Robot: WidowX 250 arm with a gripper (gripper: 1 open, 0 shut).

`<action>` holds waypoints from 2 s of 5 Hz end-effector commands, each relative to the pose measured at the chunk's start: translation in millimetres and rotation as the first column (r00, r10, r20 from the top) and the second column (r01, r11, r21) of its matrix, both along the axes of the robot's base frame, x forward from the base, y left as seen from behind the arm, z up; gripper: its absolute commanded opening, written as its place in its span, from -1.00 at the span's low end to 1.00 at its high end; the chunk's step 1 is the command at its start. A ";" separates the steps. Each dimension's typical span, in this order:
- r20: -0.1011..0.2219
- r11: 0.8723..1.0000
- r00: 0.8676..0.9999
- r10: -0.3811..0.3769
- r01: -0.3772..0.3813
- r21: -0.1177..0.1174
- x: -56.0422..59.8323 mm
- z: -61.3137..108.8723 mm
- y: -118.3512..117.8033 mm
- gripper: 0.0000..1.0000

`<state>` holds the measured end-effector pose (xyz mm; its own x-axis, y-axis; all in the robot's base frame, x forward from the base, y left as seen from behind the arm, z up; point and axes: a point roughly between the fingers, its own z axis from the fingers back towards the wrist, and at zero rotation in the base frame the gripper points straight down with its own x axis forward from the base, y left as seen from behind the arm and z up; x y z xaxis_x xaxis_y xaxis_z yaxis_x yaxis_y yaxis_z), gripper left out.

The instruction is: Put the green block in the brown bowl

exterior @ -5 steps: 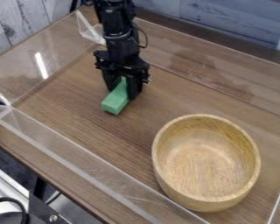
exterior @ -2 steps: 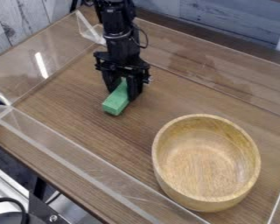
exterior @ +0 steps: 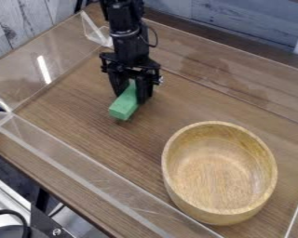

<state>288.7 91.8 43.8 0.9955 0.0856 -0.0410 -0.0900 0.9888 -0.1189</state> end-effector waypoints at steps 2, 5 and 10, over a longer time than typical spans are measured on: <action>0.115 1.000 0.993 -0.011 0.010 0.014 14.6 49.4 -12.3 -1.00; 0.136 0.991 0.983 -0.125 0.129 -0.022 7.9 69.3 -107.5 -1.00; 0.087 0.979 0.976 -0.198 0.200 -0.023 -9.9 32.9 -158.8 -1.00</action>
